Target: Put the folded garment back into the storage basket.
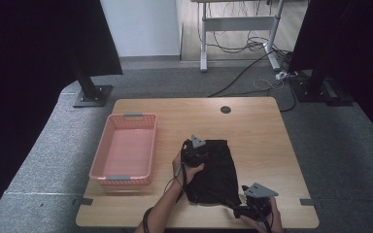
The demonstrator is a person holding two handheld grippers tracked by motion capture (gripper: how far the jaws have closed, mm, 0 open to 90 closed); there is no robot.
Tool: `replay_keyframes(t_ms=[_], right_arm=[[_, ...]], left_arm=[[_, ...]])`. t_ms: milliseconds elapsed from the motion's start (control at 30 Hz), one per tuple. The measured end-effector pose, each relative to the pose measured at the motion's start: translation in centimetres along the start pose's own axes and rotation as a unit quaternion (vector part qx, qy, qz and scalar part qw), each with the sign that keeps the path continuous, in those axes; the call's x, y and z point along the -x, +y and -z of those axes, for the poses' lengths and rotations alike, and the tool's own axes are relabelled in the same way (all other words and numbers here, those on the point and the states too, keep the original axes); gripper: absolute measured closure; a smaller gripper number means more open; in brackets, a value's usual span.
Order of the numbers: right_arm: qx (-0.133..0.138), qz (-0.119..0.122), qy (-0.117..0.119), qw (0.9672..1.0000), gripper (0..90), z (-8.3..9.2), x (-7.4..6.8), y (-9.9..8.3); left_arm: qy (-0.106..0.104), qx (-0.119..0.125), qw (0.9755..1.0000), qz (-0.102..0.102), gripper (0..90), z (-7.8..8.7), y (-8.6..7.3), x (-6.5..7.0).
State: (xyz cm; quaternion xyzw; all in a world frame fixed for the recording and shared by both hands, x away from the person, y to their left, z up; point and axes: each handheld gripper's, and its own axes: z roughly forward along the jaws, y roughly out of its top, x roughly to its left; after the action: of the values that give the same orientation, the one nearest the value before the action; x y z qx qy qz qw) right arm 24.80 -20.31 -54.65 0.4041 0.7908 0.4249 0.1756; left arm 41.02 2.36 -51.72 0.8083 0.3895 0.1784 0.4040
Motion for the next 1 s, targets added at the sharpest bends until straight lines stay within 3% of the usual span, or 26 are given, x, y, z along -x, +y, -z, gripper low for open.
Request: replay_keyframes(t_ms=[567, 1000], right_arm=[[-0.009, 0.003, -0.002, 1.0000, 17.7, -1.5, -0.4, 0.7], [-0.035, 0.004, 0.005, 0.9994, 15.7, -3.3, -0.2, 1.3]], left_arm=[[-0.001, -0.001, 1.0000, -0.001, 64.2, -0.1, 0.1, 0.0], [-0.005, -0.001, 1.0000, 0.000, 64.6, 0.0, 0.0, -0.2]])
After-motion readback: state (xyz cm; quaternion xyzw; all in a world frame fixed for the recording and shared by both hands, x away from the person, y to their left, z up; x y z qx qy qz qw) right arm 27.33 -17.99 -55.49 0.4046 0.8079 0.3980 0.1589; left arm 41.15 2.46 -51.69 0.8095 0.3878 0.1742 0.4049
